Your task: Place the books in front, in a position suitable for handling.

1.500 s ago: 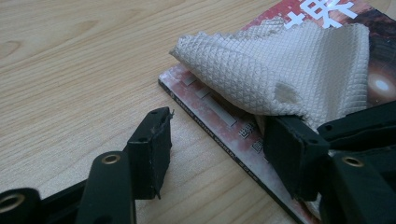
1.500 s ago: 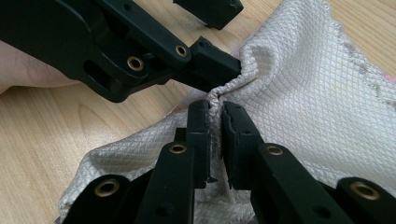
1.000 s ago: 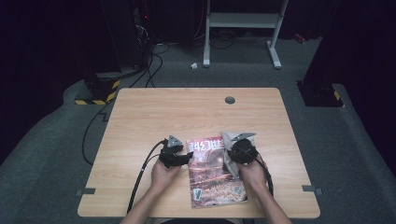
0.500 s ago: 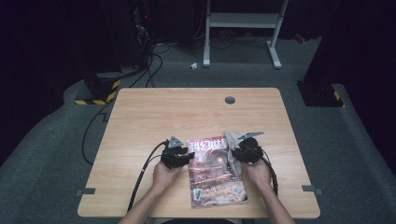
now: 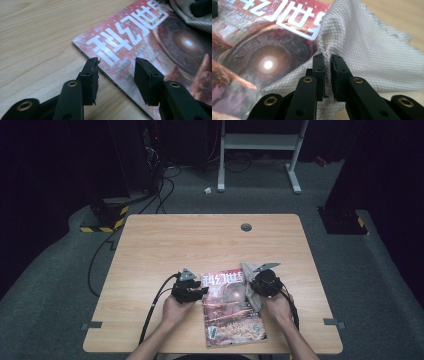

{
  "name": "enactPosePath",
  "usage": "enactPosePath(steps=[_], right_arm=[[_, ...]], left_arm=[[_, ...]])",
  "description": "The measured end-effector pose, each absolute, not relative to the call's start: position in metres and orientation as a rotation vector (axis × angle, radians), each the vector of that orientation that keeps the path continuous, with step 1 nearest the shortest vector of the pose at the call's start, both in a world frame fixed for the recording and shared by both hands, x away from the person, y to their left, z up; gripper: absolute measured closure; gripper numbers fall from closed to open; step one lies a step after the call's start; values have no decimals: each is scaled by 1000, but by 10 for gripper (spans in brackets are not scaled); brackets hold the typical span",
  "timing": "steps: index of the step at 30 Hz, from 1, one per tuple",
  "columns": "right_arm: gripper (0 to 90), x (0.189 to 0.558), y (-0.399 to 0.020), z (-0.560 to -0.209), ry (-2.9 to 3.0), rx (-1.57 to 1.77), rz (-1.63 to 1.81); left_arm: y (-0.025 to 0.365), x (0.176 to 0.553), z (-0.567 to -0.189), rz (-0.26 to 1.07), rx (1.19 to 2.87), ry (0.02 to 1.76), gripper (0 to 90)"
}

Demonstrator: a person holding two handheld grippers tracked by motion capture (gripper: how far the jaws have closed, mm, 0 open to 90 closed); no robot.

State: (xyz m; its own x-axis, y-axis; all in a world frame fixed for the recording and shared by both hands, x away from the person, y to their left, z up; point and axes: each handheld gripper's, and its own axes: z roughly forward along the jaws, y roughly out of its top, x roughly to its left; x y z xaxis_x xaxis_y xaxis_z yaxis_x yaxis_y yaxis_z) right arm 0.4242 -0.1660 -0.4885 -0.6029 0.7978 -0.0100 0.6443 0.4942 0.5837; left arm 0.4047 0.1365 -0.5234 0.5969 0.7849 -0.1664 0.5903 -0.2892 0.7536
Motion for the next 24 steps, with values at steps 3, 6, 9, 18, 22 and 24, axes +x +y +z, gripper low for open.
enactPosePath(steps=[3, 6, 9, 18, 22, 24], right_arm=[[817, 429, -158, -485, 2460, 1212, 759], [817, 434, -150, -484, 2466, 1184, 736], [816, 438, -137, -488, 2487, 1170, 683], [814, 434, -85, -493, 2600, 1066, 787], [811, 430, -52, -495, 2660, 999, 841], [811, 428, -41, -495, 2670, 990, 847]], left_arm=[[142, 411, -525, 321, 1965, 1127, 527], [143, 416, -524, 330, 1984, 1125, 506], [143, 417, -526, 340, 1972, 1111, 499], [142, 417, -526, 347, 1970, 1118, 497], [142, 417, -526, 348, 1971, 1118, 495], [142, 417, -526, 350, 1973, 1118, 492]])
